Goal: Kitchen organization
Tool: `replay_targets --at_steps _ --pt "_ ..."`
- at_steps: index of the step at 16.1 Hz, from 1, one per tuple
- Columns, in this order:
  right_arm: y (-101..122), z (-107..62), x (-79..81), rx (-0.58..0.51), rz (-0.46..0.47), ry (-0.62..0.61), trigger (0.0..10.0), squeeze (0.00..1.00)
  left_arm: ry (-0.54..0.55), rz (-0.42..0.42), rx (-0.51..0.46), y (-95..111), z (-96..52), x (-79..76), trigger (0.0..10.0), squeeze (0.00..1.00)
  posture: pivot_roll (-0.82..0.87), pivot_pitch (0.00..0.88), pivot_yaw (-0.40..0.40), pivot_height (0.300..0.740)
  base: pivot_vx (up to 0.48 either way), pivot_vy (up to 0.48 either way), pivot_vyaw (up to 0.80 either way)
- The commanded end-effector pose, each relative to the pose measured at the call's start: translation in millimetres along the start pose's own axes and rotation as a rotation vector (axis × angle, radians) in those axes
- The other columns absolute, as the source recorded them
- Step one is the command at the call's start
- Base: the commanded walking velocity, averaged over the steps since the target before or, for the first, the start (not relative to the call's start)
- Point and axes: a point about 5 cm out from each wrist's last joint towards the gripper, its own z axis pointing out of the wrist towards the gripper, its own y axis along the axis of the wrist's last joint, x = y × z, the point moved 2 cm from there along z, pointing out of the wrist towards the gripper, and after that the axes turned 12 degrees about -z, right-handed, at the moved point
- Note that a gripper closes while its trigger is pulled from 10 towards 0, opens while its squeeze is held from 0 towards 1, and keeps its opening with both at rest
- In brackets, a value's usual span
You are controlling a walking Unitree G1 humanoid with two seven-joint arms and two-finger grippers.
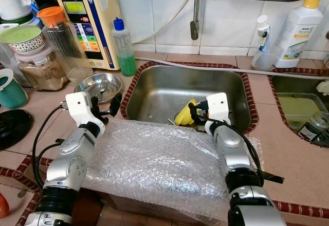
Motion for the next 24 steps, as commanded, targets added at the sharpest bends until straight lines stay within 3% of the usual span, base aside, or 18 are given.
replay_targets --at_steps 1,5,8,11,12,16,17,18,19,20,24 --pt "4 0.8 3.6 -0.011 -0.003 0.019 10.0 1.0 0.037 0.054 -0.08 14 -0.4 3.5 10.0 0.0 0.0 0.0 0.085 0.74 0.0 0.0 0.0" --pt "9 -1.4 11.9 -0.051 0.015 0.074 10.0 1.0 0.193 0.093 -0.185 37 0.6 28.5 10.0 0.0 0.0 0.0 0.082 0.74 0.0 0.0 0.0" --pt "29 -8.8 37.7 -0.174 0.069 0.25 10.0 1.0 0.224 0.099 -0.132 25 -0.7 38.8 10.0 0.0 -0.01 0.0 0.084 0.74 0.0 0.0 0.0" --pt "39 -20.4 57.6 -0.232 0.1 0.399 10.0 1.0 0.214 0.113 -0.111 16 -0.7 37.2 10.0 0.0 -0.01 0.0 0.082 0.74 0.0 0.0 0.0" --pt "45 -25.6 62.3 -0.252 0.08 0.434 10.0 0.96 0.215 0.101 -0.094 12 -0.3 36.5 10.0 0.0 -0.01 0.0 0.082 0.74 0.0 0.0 0.0" --pt "57 -31.7 58.5 -0.275 0.092 0.445 10.0 0.89 0.215 0.126 -0.058 0 1.3 39.3 9.9 0.0 -0.03 0.0 0.086 0.74 0.0 0.0 0.0" --pt "61 -35.2 60.6 -0.284 0.098 0.477 10.0 0.83 0.207 0.128 -0.045 -4 1.9 39.2 9.6 0.0 -0.03 0.0 0.086 0.74 0.0 0.0 0.0" --pt "63 -37.1 62.8 -0.287 0.099 0.499 10.0 0.73 0.206 0.123 -0.04 -5 2.0 39.1 6.8 0.0 -0.03 0.0 0.086 0.74 0.0 0.0 0.0" --pt "66 -40.0 66.0 -0.295 0.104 0.526 10.0 0.65 0.195 0.12 -0.035 -6 2.6 38.2 2.4 0.0 -0.03 0.0 0.086 0.74 0.0 0.0 0.0" --pt "70 -45.4 70.8 -0.307 0.124 0.575 10.0 0.6 0.19 0.113 -0.034 -8 3.3 37.3 0.0 0.0 -0.03 0.0 0.086 0.74 0.0 0.0 0.0" --pt "68 -49.4 72.7 -0.292 0.128 0.601 10.0 0.52 0.181 0.11 -0.042 -8 4.9 36.3 0.0 0.0 -0.04 0.0 0.086 0.74 0.0 0.0 0.0"
